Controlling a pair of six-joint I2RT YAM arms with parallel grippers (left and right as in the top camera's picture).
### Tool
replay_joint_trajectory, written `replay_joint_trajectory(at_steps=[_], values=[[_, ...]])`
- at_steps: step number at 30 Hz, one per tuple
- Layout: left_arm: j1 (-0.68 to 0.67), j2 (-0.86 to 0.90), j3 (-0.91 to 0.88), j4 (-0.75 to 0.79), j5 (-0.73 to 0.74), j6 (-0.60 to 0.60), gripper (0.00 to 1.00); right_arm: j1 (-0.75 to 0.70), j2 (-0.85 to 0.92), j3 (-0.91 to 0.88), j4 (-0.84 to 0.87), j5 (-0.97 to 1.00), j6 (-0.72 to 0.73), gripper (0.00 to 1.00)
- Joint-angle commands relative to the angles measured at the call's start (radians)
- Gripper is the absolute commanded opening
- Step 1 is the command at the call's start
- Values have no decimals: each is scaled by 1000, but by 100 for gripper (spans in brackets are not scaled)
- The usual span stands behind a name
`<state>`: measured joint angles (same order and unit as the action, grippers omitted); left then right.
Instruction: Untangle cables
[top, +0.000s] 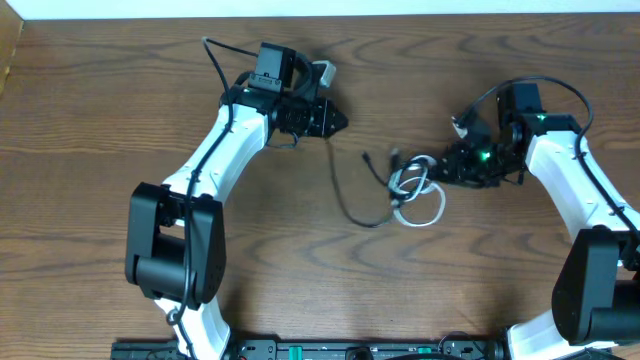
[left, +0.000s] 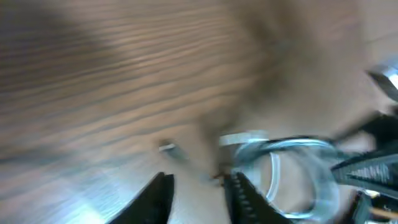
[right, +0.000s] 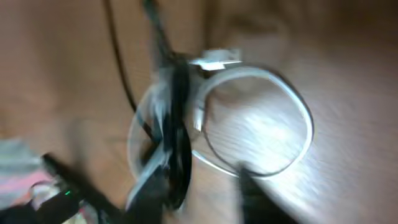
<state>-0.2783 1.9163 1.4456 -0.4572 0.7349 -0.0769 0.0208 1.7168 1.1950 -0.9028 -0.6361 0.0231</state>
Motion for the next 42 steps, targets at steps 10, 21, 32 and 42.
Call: replay_joint_trajectory(at_steps=[10, 21, 32, 42], values=[[-53, -42, 13, -82, 72, 50, 48, -11, -28, 37, -6, 378, 341, 81], [-253, -39, -24, -164, -281, -267, 48, -48, -28, 36, -14, 398, 343, 77], [-368, 66, -32, -150, -340, -429, 48, -46, -29, 36, -17, 397, 343, 73], [-391, 130, -32, -132, -340, -434, 47, -46, -28, 36, -21, 398, 343, 73]])
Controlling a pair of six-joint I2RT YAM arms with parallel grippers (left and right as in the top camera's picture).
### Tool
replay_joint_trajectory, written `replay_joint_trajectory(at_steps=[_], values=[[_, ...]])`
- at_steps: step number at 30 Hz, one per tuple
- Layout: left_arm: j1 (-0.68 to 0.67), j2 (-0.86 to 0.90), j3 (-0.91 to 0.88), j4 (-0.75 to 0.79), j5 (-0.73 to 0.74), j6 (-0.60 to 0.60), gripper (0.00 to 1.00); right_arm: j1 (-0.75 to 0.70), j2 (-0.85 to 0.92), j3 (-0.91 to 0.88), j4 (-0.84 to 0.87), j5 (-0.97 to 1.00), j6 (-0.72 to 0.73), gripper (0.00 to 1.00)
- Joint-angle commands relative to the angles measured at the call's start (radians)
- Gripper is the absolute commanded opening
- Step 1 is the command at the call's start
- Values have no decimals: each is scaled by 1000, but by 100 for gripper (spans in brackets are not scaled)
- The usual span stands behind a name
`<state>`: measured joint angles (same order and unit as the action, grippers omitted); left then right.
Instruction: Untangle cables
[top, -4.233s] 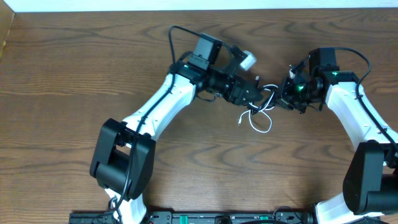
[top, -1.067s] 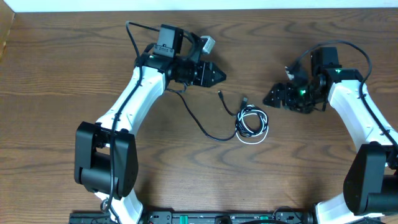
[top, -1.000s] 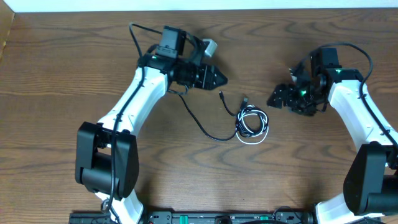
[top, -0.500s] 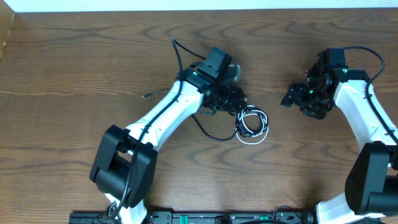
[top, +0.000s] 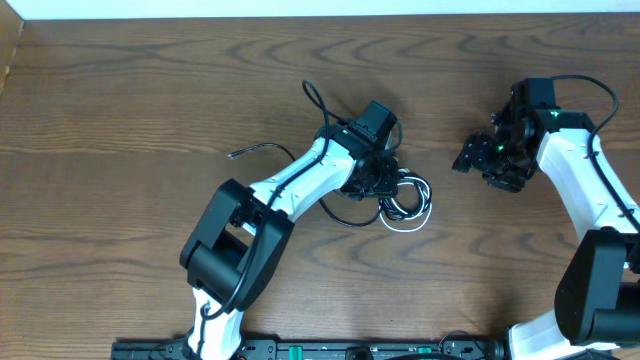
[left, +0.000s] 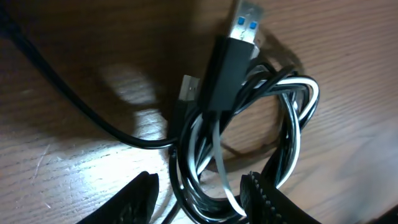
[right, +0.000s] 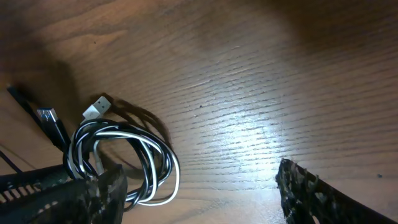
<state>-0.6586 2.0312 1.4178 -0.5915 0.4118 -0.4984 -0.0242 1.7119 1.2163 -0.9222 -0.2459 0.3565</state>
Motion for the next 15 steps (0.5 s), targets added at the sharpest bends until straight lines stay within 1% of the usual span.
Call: replay_joint_trajectory(at_steps=[1, 2, 4, 7, 8, 10, 12, 14, 15], values=[[-14, 20, -5, 2, -23, -12, 47, -1, -24, 15, -1, 8, 9, 73], [-18, 26, -5, 2, -36, -12, 47, -1, -24, 15, -2, 8, 9, 73], [-20, 40, -5, 2, -65, -13, 36, 0, -23, 14, -2, 8, 9, 73], [-18, 63, -5, 10, -67, -16, 22, 0, -23, 14, -2, 8, 9, 77], [-18, 68, -5, 15, -66, -16, 19, 0, -23, 14, -2, 8, 9, 77], [-20, 76, -5, 31, -67, -16, 19, 0, -23, 14, -2, 7, 9, 77], [-20, 79, -5, 41, -76, -16, 8, 0, -24, 14, -2, 1, 8, 77], [-20, 78, -5, 45, -101, -15, 7, 0, -23, 14, -1, -27, -18, 77], [-16, 70, 0, 43, -111, -11, 7, 0, -23, 14, -1, -66, -54, 77]])
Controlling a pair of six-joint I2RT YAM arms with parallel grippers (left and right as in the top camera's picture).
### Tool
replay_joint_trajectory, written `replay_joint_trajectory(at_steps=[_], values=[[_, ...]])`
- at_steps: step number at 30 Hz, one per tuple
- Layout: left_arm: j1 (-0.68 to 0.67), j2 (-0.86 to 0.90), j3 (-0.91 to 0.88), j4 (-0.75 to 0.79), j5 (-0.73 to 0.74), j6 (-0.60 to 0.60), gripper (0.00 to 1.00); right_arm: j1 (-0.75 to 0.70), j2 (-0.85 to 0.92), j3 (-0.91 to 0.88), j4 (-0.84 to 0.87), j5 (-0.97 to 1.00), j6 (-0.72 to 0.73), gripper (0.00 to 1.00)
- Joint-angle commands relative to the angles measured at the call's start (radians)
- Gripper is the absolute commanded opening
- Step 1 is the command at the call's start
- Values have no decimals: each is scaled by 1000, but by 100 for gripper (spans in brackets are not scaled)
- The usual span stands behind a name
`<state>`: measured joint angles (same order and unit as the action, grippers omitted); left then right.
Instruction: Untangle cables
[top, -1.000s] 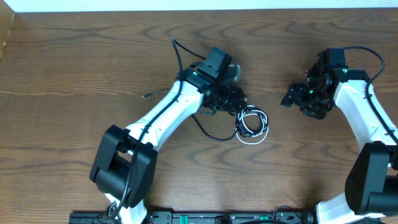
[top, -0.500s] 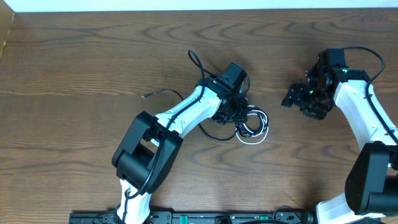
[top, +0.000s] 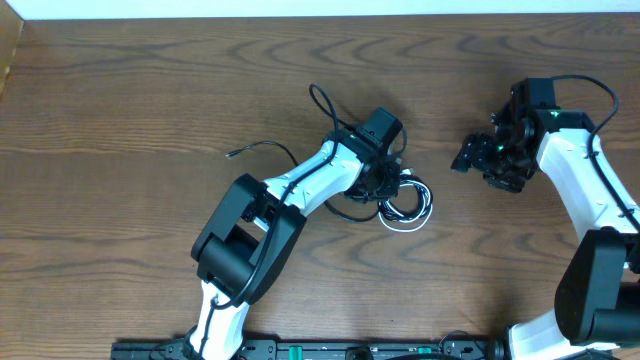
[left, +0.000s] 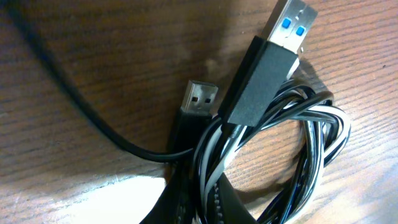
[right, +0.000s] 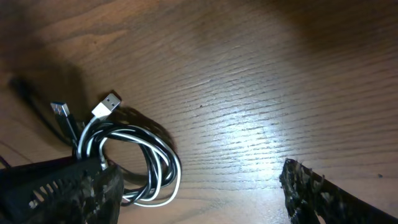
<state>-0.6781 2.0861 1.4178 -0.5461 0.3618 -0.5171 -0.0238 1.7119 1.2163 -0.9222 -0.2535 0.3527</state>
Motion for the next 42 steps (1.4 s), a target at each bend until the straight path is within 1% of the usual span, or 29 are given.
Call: replay_joint_trajectory(at_steps=[1, 3, 4, 6, 7, 9, 11, 13, 14, 15, 16, 18, 20, 22, 24, 25, 27, 31, 32, 33, 34, 36, 37, 39, 42], values=[[10, 2, 5, -3, -59, 11, 7, -1, -24, 14, 0, -93, -79, 77], [23, -44, 9, -5, -56, 11, 7, -1, -23, 14, 8, -193, -156, 76], [30, -76, 9, 0, -56, 16, 7, -1, -24, 14, 15, -276, -211, 73], [42, -142, 9, 16, -31, 72, 7, -1, -24, 14, 30, -419, -290, 69], [52, -185, 9, 32, 15, 120, 7, -1, -24, 14, 44, -504, -322, 68], [68, -239, 9, 61, 123, 185, 7, -1, -24, 14, 66, -604, -350, 68], [87, -278, 9, 99, 285, 270, 7, 0, -24, 15, 92, -734, -376, 68], [103, -292, 9, 109, 389, 300, 7, 6, -24, 16, 122, -837, -385, 65], [112, -292, 9, 106, 423, 299, 7, 10, -24, 18, 135, -857, -382, 61], [121, -291, 9, 101, 449, 299, 7, 12, -24, 20, 148, -859, -362, 58], [133, -288, 9, 95, 470, 299, 7, 14, -24, 20, 171, -837, -311, 50], [145, -288, 9, 97, 482, 299, 7, 16, -24, 20, 183, -772, -243, 43], [158, -288, 9, 123, 531, 298, 8, 22, -24, 20, 182, -682, -190, 33], [172, -288, 9, 146, 578, 294, 8, 31, -24, 19, 174, -563, -121, 14], [182, -288, 9, 153, 593, 290, 7, 42, -24, 19, 156, -422, -29, 1], [190, -288, 9, 152, 592, 279, 7, 51, -24, 19, 146, -348, 20, 1], [200, -288, 9, 146, 592, 280, 7, 68, -24, 19, 144, -294, 48, 1], [211, -288, 9, 138, 585, 281, 8, 98, -24, 19, 165, -291, 47, 1], [211, -288, 9, 135, 571, 280, 9, 103, -24, 19, 169, -291, 47, 1], [210, -288, 9, 128, 548, 280, 17, 107, -24, 19, 171, -291, 47, 1], [211, -288, 9, 121, 524, 280, 33, 110, -24, 19, 172, -291, 48, 1], [211, -288, 9, 98, 459, 280, 59, 110, -24, 19, 174, -291, 47, 1], [211, -288, 9, 89, 433, 280, 67, 110, -24, 19, 174, -291, 47, 1], [211, -288, 9, 72, 387, 279, 78, 110, -24, 19, 174, -291, 47, 1], [209, -286, 8, 72, 367, 253, 78, 110, -24, 19, 178, -291, 47, 1]])
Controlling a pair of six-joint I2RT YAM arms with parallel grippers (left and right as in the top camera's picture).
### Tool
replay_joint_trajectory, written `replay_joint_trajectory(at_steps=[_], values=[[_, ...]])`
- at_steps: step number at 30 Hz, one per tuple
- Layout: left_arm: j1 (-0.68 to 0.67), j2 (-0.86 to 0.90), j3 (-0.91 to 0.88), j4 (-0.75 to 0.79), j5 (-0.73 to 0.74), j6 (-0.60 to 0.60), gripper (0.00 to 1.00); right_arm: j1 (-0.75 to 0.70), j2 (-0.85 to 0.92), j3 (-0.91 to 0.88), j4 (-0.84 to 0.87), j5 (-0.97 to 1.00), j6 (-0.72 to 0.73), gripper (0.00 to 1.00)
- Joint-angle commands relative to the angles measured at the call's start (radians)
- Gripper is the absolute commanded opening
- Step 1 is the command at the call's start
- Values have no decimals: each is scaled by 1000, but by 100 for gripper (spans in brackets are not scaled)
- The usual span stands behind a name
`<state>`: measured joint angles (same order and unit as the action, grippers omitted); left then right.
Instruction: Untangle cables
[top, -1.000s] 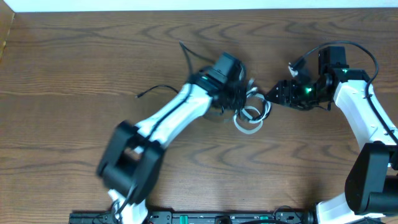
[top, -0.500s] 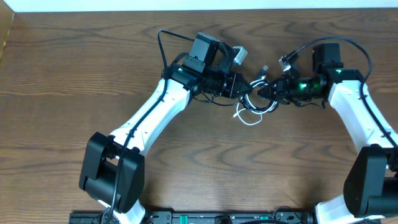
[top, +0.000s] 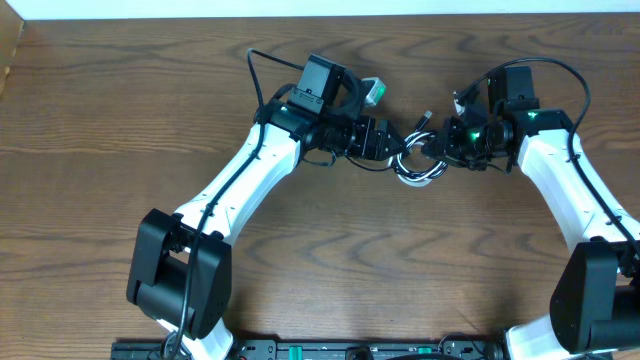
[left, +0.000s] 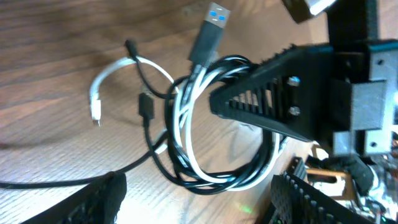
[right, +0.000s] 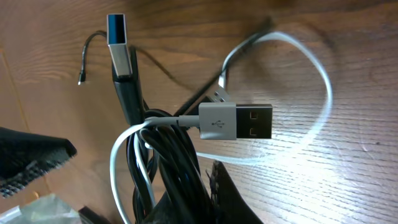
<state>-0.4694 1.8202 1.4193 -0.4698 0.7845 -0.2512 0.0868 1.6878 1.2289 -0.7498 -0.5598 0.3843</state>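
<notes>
A tangled bundle of black and white cables (top: 418, 168) lies on the wooden table between my two grippers. My right gripper (right: 199, 183) is shut on the black coils (right: 177, 162). A white USB plug (right: 236, 121) and a black plug with a blue insert (right: 118, 31) stick out above it. My left gripper (left: 198, 186) is open, its fingers wide apart just short of the coil (left: 186, 124). The right gripper's finger (left: 273, 87) shows in the left wrist view, reaching into the coil. Overhead, the left gripper (top: 385, 140) faces the right gripper (top: 442, 152).
A thin white cable loop (right: 320, 81) spreads on the table behind the bundle. A thin black cable (top: 335, 160) trails left under the left arm. The table's back edge (top: 420, 14) is close behind both grippers.
The bundle has gone from mid-table to farther back and right. My right gripper, then open and away at the right, is now shut on it. The left gripper, then closed on the cables, is open.
First my right gripper was at the bundle and the left was away at the back. Then the left was open over the bundle and the right had drawn off, open. The left then closed on the cables. Now the right holds them and the left is open.
</notes>
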Motion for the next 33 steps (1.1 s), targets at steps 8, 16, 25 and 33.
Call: replay_joint_trajectory(at_steps=[8, 16, 25, 33], values=[[-45, 27, -9, -5, -131, -172, 64, -1, 0, 7, 10, 16, 15, 1], [-97, 104, -9, 59, -139, -263, 52, -1, 0, 7, 10, 16, 15, 1], [-107, 114, -9, 42, -465, -262, 8, -1, 0, 7, 1, 49, 18, 1], [-106, 111, -9, 0, -664, -183, 7, 0, 0, 5, -77, 304, 89, 1]])
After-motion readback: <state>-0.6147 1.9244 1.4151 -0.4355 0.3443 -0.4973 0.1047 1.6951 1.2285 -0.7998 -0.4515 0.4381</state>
